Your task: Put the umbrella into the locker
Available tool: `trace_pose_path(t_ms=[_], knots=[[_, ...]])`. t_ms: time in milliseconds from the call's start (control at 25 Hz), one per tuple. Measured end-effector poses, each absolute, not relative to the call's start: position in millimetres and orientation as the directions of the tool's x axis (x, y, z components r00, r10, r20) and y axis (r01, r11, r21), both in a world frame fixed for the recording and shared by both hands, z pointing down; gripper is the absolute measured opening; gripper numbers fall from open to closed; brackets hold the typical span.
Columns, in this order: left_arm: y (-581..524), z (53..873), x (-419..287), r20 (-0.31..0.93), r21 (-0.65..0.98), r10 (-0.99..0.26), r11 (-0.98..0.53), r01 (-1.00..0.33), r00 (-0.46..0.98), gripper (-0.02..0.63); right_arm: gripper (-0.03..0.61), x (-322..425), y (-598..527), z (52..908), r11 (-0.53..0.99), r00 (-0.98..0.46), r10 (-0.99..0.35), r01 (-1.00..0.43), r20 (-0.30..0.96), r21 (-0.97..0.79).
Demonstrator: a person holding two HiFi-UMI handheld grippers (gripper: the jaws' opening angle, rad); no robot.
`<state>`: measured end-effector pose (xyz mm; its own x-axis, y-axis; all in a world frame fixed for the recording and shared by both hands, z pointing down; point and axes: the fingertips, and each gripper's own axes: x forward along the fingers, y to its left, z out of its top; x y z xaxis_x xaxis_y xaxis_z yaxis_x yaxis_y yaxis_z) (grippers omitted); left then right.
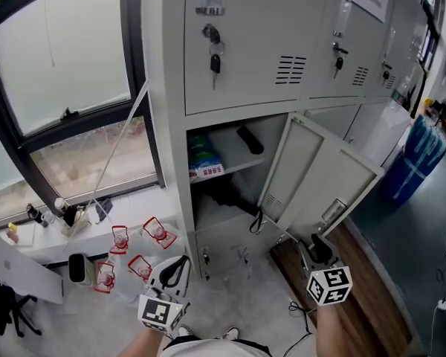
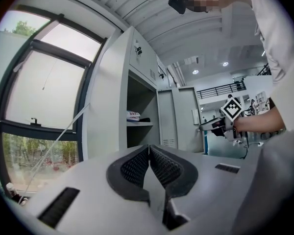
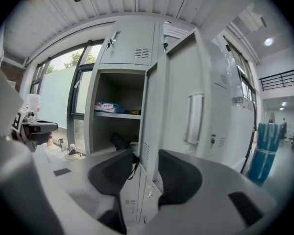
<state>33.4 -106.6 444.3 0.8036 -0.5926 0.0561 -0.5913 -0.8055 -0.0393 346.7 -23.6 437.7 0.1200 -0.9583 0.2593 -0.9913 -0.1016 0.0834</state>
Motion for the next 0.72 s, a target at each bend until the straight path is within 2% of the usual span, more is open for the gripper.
trace_pose_path(t_ms=[320,600,720], knots=[[-122,433,38,0.033,-0.052,-0.584,-0.811,-0.582,0.811,0.028,0.148,398,57,424,-0.269,0.283,-0.924,-0.959,0.257,0.088],[-133,419,47,0.005,-0.049,-0.572,-0.819,-0.571,0.820,0.028,0.039,418,121,379,-0.381,0.397,-0.898,-0.917,0.188,0.117],[-139,416,42,0.002,-0.045,-0.584,-0.811,-0.583,0.812,0.028,0.020,420,142,358,-0.414,0.433,-0.889,-0.899,0.150,0.146]])
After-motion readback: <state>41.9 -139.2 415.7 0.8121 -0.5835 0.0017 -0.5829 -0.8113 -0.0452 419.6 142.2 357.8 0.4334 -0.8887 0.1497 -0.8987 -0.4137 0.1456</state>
